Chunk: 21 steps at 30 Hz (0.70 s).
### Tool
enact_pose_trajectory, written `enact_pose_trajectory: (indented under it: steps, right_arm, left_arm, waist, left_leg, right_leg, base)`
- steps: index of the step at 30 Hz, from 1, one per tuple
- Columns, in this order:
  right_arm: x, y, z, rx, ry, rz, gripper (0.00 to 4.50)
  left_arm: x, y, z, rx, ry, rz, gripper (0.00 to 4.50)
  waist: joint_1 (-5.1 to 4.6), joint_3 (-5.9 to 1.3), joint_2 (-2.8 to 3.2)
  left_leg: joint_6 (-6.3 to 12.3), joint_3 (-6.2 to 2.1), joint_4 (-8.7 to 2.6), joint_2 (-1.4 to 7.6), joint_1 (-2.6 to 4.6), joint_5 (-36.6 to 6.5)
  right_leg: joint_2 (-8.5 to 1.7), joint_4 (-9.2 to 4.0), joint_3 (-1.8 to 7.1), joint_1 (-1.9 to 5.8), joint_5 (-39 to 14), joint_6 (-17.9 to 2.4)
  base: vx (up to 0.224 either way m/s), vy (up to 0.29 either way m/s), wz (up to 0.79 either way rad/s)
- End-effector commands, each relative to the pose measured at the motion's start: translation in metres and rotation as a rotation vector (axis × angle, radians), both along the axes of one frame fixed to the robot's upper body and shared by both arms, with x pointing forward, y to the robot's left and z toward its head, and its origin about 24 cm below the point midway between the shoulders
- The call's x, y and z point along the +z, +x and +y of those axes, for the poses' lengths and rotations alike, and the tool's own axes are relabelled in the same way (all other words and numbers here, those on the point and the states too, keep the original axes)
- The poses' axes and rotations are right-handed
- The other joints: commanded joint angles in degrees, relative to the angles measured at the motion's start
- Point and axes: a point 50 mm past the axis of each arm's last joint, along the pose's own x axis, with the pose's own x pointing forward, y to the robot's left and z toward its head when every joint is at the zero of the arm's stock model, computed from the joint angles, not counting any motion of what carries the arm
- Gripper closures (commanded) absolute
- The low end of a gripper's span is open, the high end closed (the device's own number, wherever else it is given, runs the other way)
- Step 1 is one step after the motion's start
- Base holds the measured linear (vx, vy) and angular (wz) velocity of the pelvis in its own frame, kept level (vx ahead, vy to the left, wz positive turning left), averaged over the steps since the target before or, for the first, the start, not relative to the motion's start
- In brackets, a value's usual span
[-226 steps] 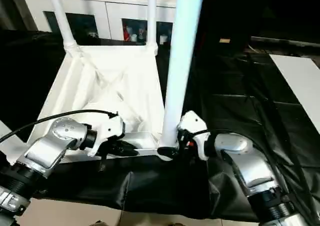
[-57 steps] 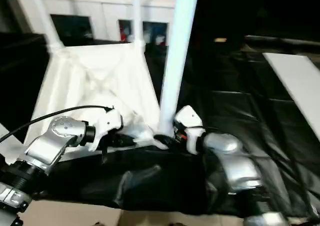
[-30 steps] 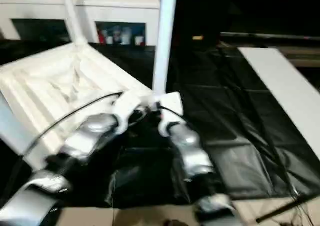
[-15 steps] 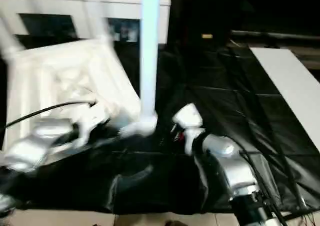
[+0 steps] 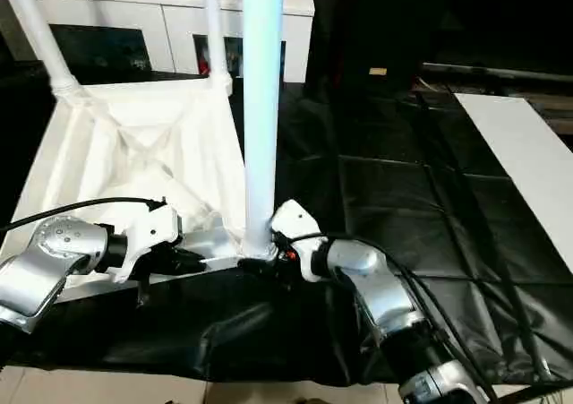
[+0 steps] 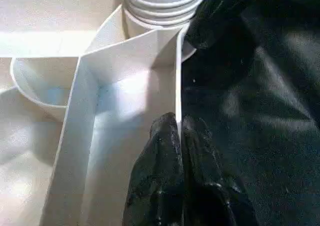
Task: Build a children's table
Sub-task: Rotate leg to tighten
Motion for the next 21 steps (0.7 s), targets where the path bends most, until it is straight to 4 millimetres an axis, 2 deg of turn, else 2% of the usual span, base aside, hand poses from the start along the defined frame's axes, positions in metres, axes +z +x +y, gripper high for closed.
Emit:
enact_pose_trajectory:
  steps: [1, 3, 6, 7, 12, 17, 18, 20, 21]
  right_arm:
    - [0.006, 0.0055, -0.0023, -0.002, 0.013, -0.024, 0.96]
    - [0.0098, 0.007, -0.0034, -0.002, 0.041, -0.027, 1.17]
    - [0.0112, 0.0063, -0.0046, 0.009, 0.054, -0.026, 1.23]
    - [0.0116, 0.005, -0.006, 0.02, 0.067, -0.02, 1.27]
    - [0.0115, 0.0027, -0.0087, 0.039, 0.08, -0.014, 1.3]
    - [0.0119, 0.0007, -0.0092, 0.054, 0.1, -0.007, 1.31]
    - [0.0121, 0.001, -0.0091, 0.049, 0.104, -0.007, 0.75]
    - [0.0123, 0.002, -0.0089, 0.038, 0.113, -0.005, 0.75]
    - [0.0125, 0.0026, -0.0088, 0.033, 0.118, -0.002, 0.55]
  left_arm:
    - [-0.0058, -0.0056, -0.0039, -0.027, 0.008, 0.037, 4.5]
    - [-0.0066, -0.0062, -0.0043, -0.027, 0.003, 0.042, 4.5]
    - [-0.0071, -0.0066, -0.0046, -0.028, 0.001, 0.048, 4.5]
    - [-0.0073, -0.0069, -0.0052, -0.03, -0.003, 0.053, 4.5]
    - [-0.0073, -0.0068, -0.0061, -0.032, -0.009, 0.056, 4.5]
    - [-0.0066, -0.0056, -0.0074, -0.035, -0.013, 0.056, 4.5]
    - [-0.0066, -0.0056, -0.0075, -0.035, -0.013, 0.057, 4.5]
    - [-0.0065, -0.0053, -0.0075, -0.034, -0.013, 0.056, 4.5]
    - [-0.0065, -0.0052, -0.0075, -0.034, -0.014, 0.056, 4.5]
  waist:
    - [0.11, -3.2, 0.32]
    - [0.08, -3.14, 0.32]
    - [0.09, -3.19, 0.27]
    - [0.06, -3.24, 0.47]
    - [0.12, -3.38, 0.42]
    - [0.14, -3.26, 0.46]
    - [0.15, -3.26, 0.45]
    - [0.17, -3.16, 0.35]
    - [0.14, -3.12, 0.29]
  left_leg:
    - [1.92, 0.03, -4.34, 1.54, -0.32, -12.7]
    - [1.85, 0.05, -4.32, 1.56, -0.16, -13.7]
    - [1.82, 0.07, -4.27, 1.57, -0.19, -13.2]
    - [1.82, 0.07, -4.24, 1.57, -0.16, -13.1]
    - [2.37, 0.15, -4.05, 1.52, -0.17, -12.0]
    - [2.3, 0.14, -4.05, 1.53, -0.15, -12.9]
    - [2.25, 0.15, -4.03, 1.52, -0.13, -13.2]
    - [2.04, 0.09, -4.09, 1.53, -0.18, -14.2]
    - [2.1, 0.12, -4.05, 1.5, -0.14, -15.4]
  right_leg:
    - [-2.45, -2.64, 2.3, 3.39, -13.8, -11.8]
    - [-2.46, -2.89, 2.32, 3.19, -15.7, -11.3]
    - [-2.37, -2.75, 2.36, 3.17, -14.9, -11.4]
    - [-2.33, -2.73, 2.35, 3.2, -14.4, -11.5]
    - [-2.28, -2.43, 2.33, 3.32, -11.7, -12.6]
    - [-2.27, -2.57, 2.32, 3.24, -13.1, -12.5]
    - [-2.26, -2.61, 2.33, 3.22, -13.5, -12.4]
    - [-2.3, -2.74, 2.33, 3.16, -15.6, -11.8]
    - [-2.32, -2.91, 2.36, 3.07, -17.3, -11.3]
  base:
    - [0.0, 0.0, 0.0]
    - [0.0, 0.0, 0.0]
    - [0.0, 0.0, 0.0]
    - [0.0, 0.0, 0.0]
    - [0.0, 0.0, 0.0]
    - [0.0, 0.0, 0.0]
    - [0.0, 0.0, 0.0]
    - [0.0, 0.0, 0.0]
    - [0.0, 0.0, 0.0]
